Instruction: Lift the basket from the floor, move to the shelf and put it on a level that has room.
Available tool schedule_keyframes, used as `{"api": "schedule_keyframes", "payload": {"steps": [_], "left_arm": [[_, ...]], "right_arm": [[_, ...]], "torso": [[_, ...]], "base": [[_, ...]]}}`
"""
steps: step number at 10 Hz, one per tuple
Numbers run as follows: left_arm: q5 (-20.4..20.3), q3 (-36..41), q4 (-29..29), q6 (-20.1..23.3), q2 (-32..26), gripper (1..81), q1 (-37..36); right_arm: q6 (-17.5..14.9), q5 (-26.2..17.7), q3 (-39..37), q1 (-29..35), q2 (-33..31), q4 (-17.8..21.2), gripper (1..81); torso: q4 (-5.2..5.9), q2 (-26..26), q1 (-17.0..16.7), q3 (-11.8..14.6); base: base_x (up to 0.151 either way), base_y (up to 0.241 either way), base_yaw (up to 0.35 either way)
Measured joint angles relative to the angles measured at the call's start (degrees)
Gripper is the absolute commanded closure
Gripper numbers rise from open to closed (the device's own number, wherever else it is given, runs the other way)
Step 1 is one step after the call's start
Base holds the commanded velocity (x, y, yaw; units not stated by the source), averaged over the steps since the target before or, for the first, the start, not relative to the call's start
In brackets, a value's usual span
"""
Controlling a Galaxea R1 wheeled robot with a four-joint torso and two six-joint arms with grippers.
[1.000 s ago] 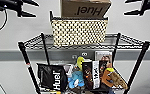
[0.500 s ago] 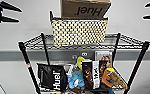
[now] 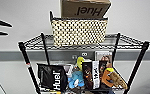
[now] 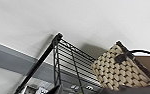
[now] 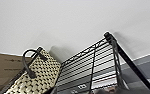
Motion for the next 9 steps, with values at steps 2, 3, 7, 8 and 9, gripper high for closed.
{"api": "schedule_keyframes", "payload": {"steps": [2, 3, 7, 8, 9], "left_arm": [[0.1, -1.0, 2.8, 0.0, -3.1, 1.0, 3.4], [0.1, -1.0, 3.8, 0.0, -4.4, 1.0, 5.2], [-0.2, -0.9, 8.0, 0.0, -7.5, 1.0, 13.3], [-0.9, 0.0, 8.3, 0.1, -7.8, 1.0, 15.8], [-2.1, 1.2, 8.6, 0.1, -8.1, 1.0, 18.2]], "right_arm": [[0.0, -1.0, -0.9, -3.4, -1.5, -2.4, 1.0], [-0.2, -1.2, -1.2, -6.0, -1.9, -3.0, 1.0], [-0.9, -1.5, -2.3, -16.3, -3.7, -6.2, 1.0], [-1.4, -1.3, -2.7, -18.9, -3.7, -6.6, 1.0], [-1.9, -1.0, -3.1, -21.4, -3.4, -6.7, 1.0]], "torso": [[0.00, 0.0, 0.0, 0.0], [0.00, 0.0, 0.0, 0.0], [0.00, 0.0, 0.0, 0.0], [0.00, 0.0, 0.0, 0.0], [0.00, 0.0, 0.0, 0.0]], "base": [[0.000, 0.000, 0.000], [0.000, 0.000, 0.000], [0.000, 0.000, 0.000], [0.000, 0.000, 0.000], [0.000, 0.000, 0.000]]}}
